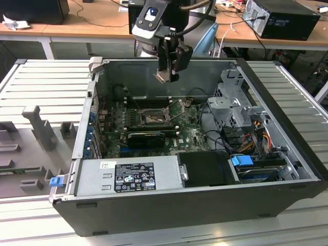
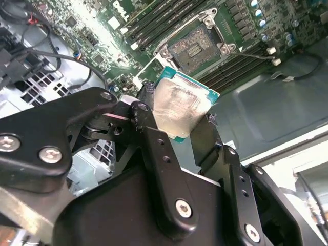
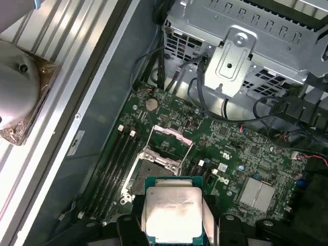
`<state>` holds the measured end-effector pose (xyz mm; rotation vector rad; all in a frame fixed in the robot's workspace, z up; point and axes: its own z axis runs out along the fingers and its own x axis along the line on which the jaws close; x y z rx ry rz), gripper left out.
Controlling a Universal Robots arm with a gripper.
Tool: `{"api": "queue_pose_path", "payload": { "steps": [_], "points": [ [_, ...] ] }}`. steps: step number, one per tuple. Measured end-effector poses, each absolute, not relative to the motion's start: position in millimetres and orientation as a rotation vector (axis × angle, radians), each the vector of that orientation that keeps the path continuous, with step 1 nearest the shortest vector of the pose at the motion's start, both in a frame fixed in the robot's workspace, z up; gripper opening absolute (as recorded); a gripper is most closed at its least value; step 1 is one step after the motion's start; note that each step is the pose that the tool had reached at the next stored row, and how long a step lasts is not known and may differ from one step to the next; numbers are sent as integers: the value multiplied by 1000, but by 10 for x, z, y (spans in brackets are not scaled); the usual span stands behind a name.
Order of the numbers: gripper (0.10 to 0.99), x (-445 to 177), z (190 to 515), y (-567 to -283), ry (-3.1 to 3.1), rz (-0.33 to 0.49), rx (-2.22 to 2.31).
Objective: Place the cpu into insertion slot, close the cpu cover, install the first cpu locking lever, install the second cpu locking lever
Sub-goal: 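Place the cpu into insertion slot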
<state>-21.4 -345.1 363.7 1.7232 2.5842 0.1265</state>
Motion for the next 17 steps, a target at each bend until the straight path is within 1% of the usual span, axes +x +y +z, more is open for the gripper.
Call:
{"api": "queue_pose_path", "payload": {
  "steps": [17],
  "points": [
    [525,-214,3607,-3448,2364,114,1997]
  ]
}}
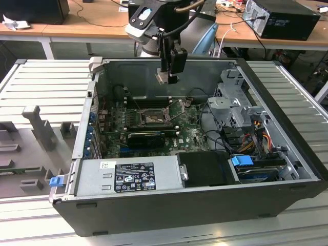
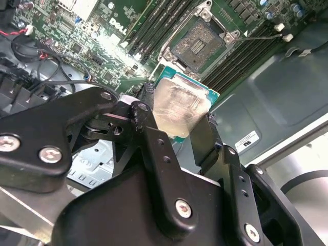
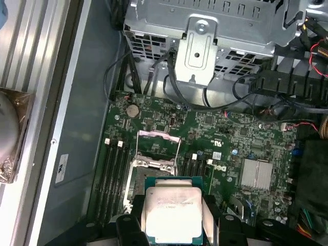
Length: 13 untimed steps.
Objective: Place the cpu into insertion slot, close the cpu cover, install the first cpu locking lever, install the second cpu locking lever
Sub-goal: 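Place the cpu into insertion slot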
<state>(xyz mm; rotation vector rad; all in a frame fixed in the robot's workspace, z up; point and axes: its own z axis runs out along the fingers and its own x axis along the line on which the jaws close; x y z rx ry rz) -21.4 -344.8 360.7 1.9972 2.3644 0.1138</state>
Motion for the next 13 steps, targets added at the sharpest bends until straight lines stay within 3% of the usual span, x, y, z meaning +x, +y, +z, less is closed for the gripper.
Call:
{"api": "queue_pose_path", "payload": {
  "steps": [13],
  "points": [
    [525,-215,3501,-3448,2221,109,2147]
  ]
}}
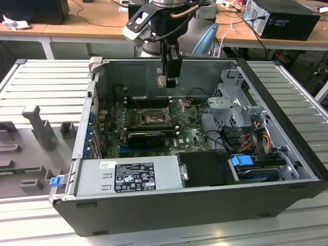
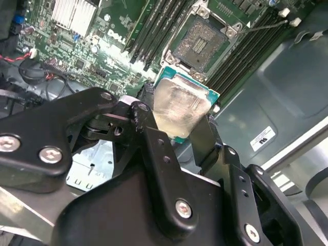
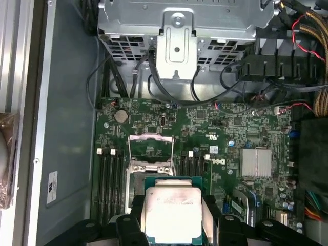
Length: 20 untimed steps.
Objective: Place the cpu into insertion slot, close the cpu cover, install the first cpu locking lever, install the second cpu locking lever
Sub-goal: 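Place the cpu into insertion slot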
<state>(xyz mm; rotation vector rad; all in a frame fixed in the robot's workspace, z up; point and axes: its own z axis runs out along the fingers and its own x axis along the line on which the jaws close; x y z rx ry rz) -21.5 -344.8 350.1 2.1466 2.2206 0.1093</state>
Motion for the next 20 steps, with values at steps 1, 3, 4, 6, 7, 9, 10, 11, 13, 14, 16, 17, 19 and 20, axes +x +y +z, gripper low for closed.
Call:
{"api": "queue_pose_path", "payload": {
  "steps": [1,3,4,6,7,9,10,11,13,14,16,17,19,20],
  "points": [
    [525,-215,3486,-3448,2221,109,2146],
    [525,-242,3408,-3448,2221,109,2146],
    [525,-259,3374,-3447,2221,109,2146],
    [525,-275,3335,-3445,2221,109,2146],
    [525,-282,3309,-3443,2221,109,2146],
    [525,-288,3243,-3436,2222,108,2146],
    [525,-292,3213,-3436,2223,108,2146],
    [525,-295,3195,-3436,2223,108,2146],
    [525,-298,3147,-3436,2224,107,2145],
    [525,-299,3129,-3436,2224,107,2146],
    [525,-302,3091,-3436,2224,107,2146],
    [525,-310,3046,-3436,2224,107,2146],
    [525,-313,3011,-3436,2224,107,2145],
    [525,-318,2973,-3436,2224,107,2145]
  ]
}}
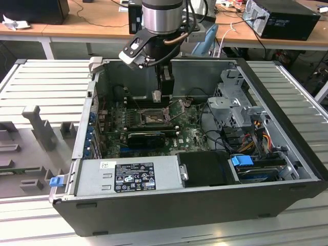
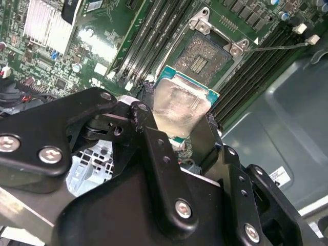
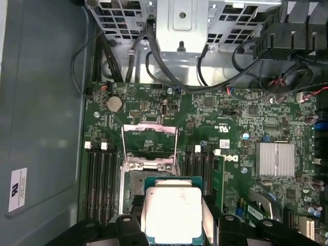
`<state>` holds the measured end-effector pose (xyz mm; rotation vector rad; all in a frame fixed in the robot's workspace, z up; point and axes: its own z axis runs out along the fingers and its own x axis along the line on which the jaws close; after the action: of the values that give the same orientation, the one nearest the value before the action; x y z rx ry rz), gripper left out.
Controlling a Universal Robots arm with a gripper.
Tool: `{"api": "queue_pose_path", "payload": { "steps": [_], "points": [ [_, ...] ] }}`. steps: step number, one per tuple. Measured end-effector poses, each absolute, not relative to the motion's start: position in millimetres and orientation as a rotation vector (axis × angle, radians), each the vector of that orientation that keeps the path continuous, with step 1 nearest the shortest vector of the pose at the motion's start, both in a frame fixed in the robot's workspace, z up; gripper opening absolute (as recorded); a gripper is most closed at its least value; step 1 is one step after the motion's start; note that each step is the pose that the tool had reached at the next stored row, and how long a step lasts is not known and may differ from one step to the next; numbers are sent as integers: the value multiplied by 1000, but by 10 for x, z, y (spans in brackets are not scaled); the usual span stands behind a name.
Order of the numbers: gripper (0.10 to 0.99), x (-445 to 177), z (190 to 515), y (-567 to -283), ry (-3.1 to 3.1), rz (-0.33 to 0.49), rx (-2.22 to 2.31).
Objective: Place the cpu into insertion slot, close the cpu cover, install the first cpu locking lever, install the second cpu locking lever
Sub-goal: 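Place the cpu into insertion slot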
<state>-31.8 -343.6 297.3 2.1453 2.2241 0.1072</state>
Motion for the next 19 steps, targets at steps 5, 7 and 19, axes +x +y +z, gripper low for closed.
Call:
{"api": "queue_pose_path", "payload": {
  "steps": [5,7,19],
  "points": [
    [525,-339,2800,-3431,2225,107,2144],
    [525,-345,2758,-3429,2225,108,2145],
    [525,-428,2505,-3353,2211,107,2158]
  ]
}}
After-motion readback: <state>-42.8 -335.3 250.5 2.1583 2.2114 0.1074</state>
